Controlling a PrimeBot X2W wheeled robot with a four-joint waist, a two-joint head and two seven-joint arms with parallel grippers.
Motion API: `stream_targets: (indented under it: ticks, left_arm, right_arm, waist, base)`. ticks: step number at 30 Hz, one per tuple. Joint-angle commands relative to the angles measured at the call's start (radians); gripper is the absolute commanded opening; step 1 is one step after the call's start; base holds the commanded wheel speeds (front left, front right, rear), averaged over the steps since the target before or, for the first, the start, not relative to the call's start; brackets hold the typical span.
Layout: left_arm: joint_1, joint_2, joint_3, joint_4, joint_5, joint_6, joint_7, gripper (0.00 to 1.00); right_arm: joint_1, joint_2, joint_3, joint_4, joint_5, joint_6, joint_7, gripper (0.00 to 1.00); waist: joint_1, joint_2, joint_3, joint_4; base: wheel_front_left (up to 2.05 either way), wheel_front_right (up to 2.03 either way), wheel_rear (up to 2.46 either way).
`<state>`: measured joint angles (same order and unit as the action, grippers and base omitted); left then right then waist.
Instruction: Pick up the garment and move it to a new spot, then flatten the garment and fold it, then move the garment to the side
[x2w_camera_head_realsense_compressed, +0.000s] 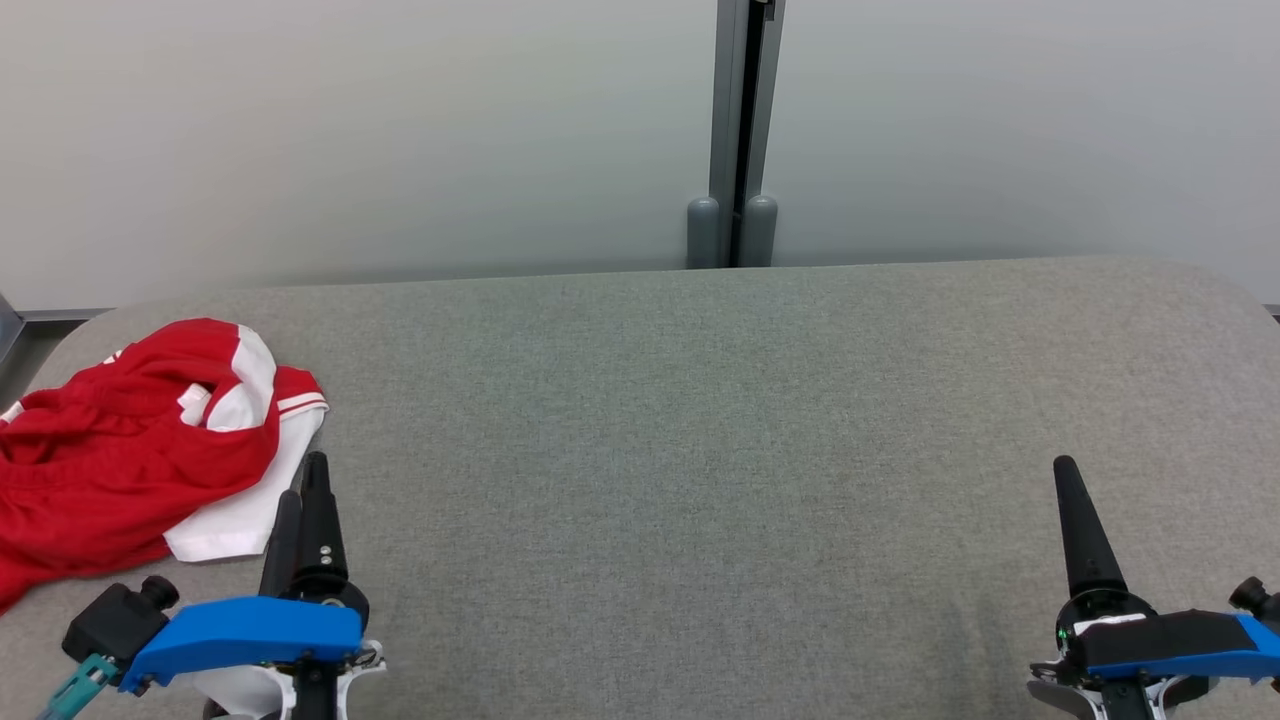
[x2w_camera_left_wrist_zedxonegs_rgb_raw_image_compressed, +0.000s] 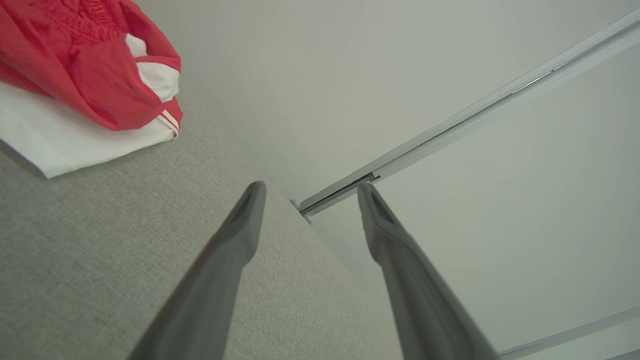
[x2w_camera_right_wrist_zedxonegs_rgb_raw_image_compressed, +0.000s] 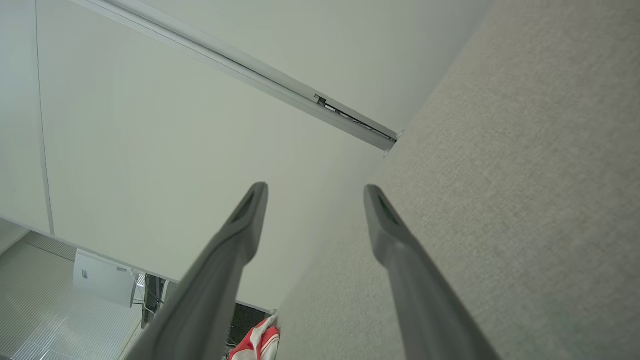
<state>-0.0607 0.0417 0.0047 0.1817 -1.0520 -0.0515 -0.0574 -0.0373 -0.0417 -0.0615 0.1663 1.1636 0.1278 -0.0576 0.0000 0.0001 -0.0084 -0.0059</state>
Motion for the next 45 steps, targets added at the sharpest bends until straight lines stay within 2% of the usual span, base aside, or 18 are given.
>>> stream_targets:
  ticks: [1, 15, 45]
  left_arm:
    - [-0.025, 0.008, -0.011, -0.018, 0.048, 0.009, -0.012, 1.00]
    - [-0.032, 0.009, -0.051, -0.001, 0.289, 0.054, -0.056, 1.00]
    - [-0.037, 0.010, -0.071, 0.060, 0.655, 0.079, -0.132, 1.00]
  right_arm:
    - [-0.001, -0.007, 0.002, -0.021, -0.030, 0.002, -0.011, 1.00]
    - [0.006, -0.008, 0.034, -0.009, -0.238, 0.003, -0.056, 1.00]
    - [0.016, -0.010, 0.062, 0.014, -0.536, 0.003, -0.131, 1.00]
  waist:
    - [0.0000, -0.0001, 0.000, -0.001]
    - [0.0000, -0.0001, -0.002, -0.002]
    - [0.0000, -0.0001, -0.008, -0.006]
  base:
    - [0.00, 0.00, 0.00]
    - [0.00, 0.00, 0.00]
    - [0.00, 0.00, 0.00]
